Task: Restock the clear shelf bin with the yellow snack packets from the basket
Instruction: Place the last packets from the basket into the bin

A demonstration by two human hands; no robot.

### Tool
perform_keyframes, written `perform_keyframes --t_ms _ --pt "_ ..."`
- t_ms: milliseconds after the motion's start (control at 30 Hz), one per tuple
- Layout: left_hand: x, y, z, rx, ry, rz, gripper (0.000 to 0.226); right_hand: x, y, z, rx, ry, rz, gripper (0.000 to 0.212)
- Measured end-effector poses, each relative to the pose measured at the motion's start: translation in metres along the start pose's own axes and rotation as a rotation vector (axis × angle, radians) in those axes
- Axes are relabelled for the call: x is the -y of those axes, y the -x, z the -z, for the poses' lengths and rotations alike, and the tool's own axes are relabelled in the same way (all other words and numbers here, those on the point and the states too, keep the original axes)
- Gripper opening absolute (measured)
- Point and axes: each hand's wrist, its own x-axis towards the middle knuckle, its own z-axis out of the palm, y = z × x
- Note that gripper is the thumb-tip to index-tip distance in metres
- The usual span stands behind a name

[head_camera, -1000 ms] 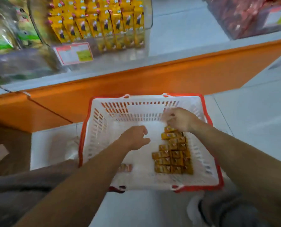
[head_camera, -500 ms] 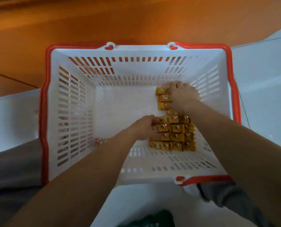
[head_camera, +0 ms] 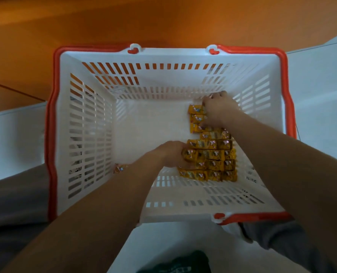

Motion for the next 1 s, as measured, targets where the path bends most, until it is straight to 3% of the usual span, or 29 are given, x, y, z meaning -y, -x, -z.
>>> perform_keyframes --t_ms 100,267,400,567,667,800,1000 --pt "0.004 0.000 0.002 0.026 0.131 0.023 0.023 0.000 0.001 0.002 0.015 -0.029 -0.016 0.081" --pt "0.005 0.010 0.016 -0.065 0.248 0.105 0.045 -0.003 0.002 0.004 0.010 -0.108 0.005 0.069" --pt "0.003 0.030 0.032 -0.175 0.367 0.122 0.026 -0.002 0.010 0.012 0.035 -0.186 -0.028 0.057" --pt "-0.015 0.073 0.059 -0.292 0.551 0.150 0.043 0.000 0.047 0.040 0.009 -0.811 0.112 0.030" --pt "-0.034 0.108 0.079 -0.367 0.639 0.124 0.029 0.000 0.087 0.078 -0.005 -1.103 0.186 0.020" --pt "-0.074 0.170 0.116 -0.455 0.726 0.020 0.028 -0.001 0.140 0.134 -0.033 -1.308 0.242 0.040" --pt "-0.151 0.272 0.155 -0.585 0.836 -0.190 0.017 -0.009 0.226 0.219 -0.085 -1.551 0.318 0.032"
